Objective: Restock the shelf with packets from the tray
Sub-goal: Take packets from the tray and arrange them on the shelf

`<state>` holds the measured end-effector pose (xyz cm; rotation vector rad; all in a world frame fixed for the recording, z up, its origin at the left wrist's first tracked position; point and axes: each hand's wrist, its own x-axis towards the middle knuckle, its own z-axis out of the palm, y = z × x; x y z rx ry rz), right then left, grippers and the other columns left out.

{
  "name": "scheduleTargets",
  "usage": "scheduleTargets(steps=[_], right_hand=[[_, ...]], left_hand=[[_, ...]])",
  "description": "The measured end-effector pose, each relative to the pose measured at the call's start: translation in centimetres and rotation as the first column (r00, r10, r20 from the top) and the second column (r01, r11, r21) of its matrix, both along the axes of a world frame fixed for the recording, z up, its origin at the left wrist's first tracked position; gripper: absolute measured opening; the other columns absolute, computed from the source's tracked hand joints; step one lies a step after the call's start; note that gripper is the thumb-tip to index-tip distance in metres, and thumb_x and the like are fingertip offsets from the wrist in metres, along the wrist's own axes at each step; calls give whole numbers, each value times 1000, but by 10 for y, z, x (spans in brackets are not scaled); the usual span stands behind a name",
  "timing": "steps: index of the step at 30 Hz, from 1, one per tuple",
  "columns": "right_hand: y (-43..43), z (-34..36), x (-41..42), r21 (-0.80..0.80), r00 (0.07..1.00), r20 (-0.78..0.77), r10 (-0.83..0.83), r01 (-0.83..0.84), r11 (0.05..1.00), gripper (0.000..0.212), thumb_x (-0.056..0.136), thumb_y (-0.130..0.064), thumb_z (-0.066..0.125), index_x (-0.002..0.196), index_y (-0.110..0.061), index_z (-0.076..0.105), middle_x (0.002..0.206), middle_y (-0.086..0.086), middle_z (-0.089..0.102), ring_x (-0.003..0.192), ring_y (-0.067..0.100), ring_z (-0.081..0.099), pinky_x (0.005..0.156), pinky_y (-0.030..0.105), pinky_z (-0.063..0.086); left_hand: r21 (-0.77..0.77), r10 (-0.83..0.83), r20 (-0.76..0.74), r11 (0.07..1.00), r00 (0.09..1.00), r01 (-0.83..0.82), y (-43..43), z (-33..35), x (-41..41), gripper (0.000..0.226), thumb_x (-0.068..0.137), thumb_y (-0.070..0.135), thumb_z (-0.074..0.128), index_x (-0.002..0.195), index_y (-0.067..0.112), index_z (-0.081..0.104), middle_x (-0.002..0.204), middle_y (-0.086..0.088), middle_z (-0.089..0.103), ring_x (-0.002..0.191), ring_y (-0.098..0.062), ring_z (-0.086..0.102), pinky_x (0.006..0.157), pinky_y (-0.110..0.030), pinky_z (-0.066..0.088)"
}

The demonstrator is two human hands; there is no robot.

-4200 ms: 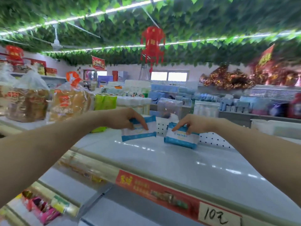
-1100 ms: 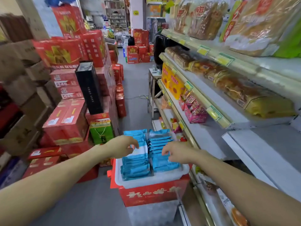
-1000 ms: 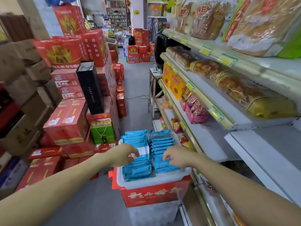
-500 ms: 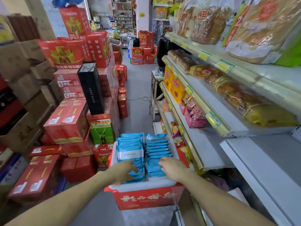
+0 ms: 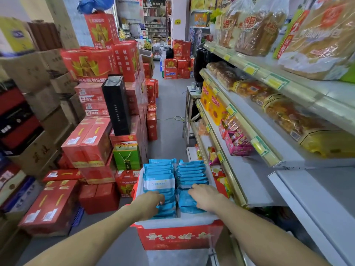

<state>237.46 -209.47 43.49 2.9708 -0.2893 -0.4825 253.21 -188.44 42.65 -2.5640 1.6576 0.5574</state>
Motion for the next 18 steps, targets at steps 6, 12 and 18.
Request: scheduleTargets(steps=[6, 12, 18], right_hand=[[-14, 16, -3, 97, 994, 108, 20, -31, 995, 27, 96, -6, 47, 119, -16, 57, 107, 9, 65, 90, 30, 66, 70, 46, 55], [-19, 31, -5, 179, 987, 153, 39, -66, 982, 44, 87, 9, 48, 102, -27, 28, 91, 6, 53, 74, 29, 56, 57, 48, 42], [-26, 34, 2, 232, 987, 150, 52, -86, 969, 52, 88, 17, 50, 113, -26, 65, 114, -4, 56, 93, 19, 56, 69, 33, 36]], left_hand=[[-13, -3, -18, 1000, 1000, 3, -3, 0, 5, 15, 96, 25, 60, 110, 28, 64, 118, 3, 70, 104, -21, 66, 91, -37, 57], [17, -62, -80, 998, 995, 63, -4, 3, 7, 15, 98, 18, 56, 110, 26, 52, 113, -3, 69, 100, -26, 65, 88, -41, 56], [68, -201, -118, 975, 972, 210, 0, 9, 12, 33, 98, 5, 47, 116, 33, 55, 122, -5, 61, 108, -29, 60, 94, -44, 51]])
